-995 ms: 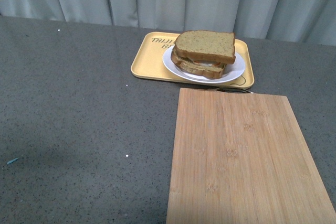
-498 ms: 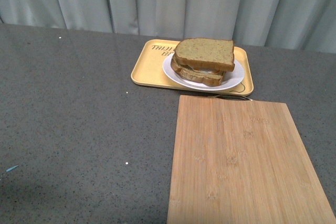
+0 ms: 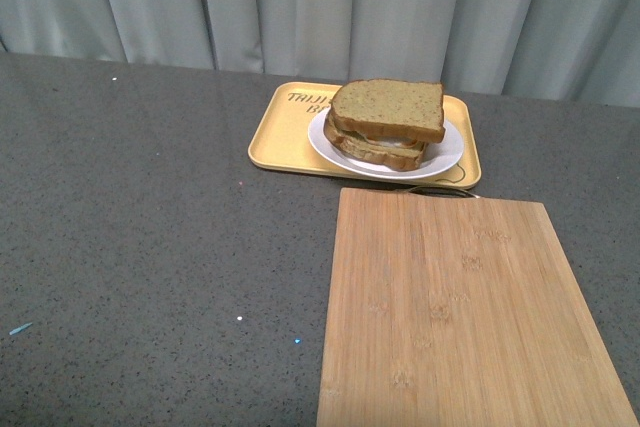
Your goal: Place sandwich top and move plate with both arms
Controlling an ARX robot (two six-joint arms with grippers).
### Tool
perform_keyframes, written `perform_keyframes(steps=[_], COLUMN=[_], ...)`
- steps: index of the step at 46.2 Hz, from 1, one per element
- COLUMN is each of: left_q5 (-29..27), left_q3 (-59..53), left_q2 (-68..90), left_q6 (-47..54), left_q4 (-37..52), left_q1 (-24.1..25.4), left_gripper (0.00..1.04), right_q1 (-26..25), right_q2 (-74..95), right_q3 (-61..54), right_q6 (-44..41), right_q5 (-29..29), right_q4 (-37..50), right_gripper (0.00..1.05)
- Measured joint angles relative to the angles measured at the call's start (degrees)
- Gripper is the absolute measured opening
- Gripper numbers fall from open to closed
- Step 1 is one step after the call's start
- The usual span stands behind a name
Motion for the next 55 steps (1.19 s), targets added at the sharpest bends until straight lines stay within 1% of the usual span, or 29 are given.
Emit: perform_keyframes(steps=[16,29,42,47,55], left_q5=[0.0,0.0,0.0,0.0,0.0], left_q3=[0.0,0.0,0.0,0.0,0.0], left_q2=[-12.8,-18.7,-22.3,-29.7,-32.0], left_q6=[0.0,0.0,0.0,0.0,0.0], left_q4=[-12.3,-18.2,-21.7,-31.0,-31.8], left_q1=[0.0,0.0,0.0,0.0,0.0], left_gripper=[0.04,0.04,0.04,0.04,0.04], right_q1=[0.0,0.0,0.0,0.0,0.0], right_q2=[0.0,0.0,0.0,0.0,0.0], right_q3=[0.0,0.0,0.0,0.0,0.0], right_q6=[0.0,0.0,0.0,0.0,0.0], right_q5=[0.0,0.0,0.0,0.0,0.0], right_q4=[0.0,0.0,0.0,0.0,0.0], right_gripper=[0.95,0.95,0.95,0.95,0.95])
